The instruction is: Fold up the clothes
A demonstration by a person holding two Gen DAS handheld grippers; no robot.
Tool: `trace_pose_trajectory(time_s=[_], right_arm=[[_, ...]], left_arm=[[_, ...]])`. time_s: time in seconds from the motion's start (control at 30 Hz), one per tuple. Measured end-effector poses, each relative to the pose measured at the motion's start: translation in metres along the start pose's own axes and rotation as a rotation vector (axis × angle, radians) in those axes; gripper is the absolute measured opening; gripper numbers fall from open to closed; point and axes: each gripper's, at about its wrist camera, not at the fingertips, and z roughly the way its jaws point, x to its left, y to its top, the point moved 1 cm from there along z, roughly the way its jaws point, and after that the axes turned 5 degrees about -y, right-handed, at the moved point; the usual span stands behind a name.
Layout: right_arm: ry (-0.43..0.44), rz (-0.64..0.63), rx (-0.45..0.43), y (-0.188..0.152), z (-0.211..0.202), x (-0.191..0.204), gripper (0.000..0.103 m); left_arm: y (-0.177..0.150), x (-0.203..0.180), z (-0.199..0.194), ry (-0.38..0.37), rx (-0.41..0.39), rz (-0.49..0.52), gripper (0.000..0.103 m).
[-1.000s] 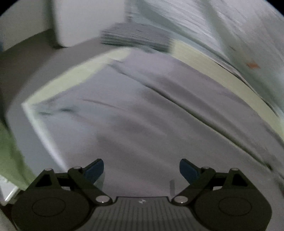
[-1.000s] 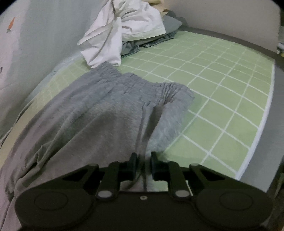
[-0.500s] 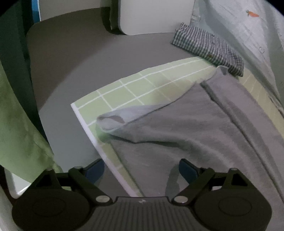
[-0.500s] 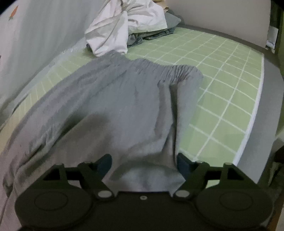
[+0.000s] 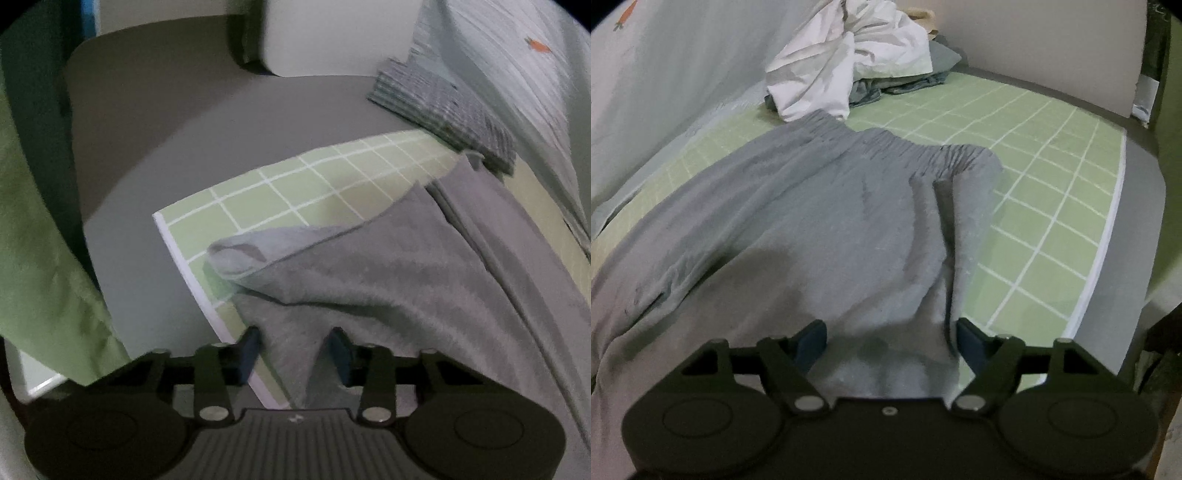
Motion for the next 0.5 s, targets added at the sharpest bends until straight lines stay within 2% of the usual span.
trace_pose_trajectory(time_s=[0.03, 0.07, 0.1, 0.13, 0.23, 0.33, 0.5], right_arm=[[-0.006, -0.007, -0.004, 0.002, 0.001, -0.001, 0.057], [-0.004, -0.016, -0.005, 0.004, 0.001, -0.001, 0.046], [0.009, -0.020, -0.002, 0.007, 0.001, -0.003, 0.022], [0.030, -0.012, 0.005, 0.010, 0.002, -0.006, 0.005], [0.101, 0.084, 0.004, 0.018, 0.000, -0.020, 0.005], [0.144, 0.152, -0.038, 0.028, -0.013, -0.032, 0.004], [0.172, 0.170, -0.130, 0.047, -0.051, -0.053, 0.004]], left_arm=[[0.001, 0.002, 0.000, 0.003, 0.003, -0.024, 0.006], [0.003, 0.004, 0.000, -0.001, 0.008, -0.049, 0.005], [0.005, 0.006, 0.000, -0.016, 0.014, -0.075, 0.003], [0.006, 0.007, -0.001, -0.030, 0.016, -0.097, 0.001], [0.011, 0.003, -0.014, -0.030, -0.019, -0.111, 0.000], [0.018, -0.006, -0.035, -0.024, -0.076, -0.088, 0.000], [0.023, -0.015, -0.088, -0.029, -0.157, -0.046, 0.000]])
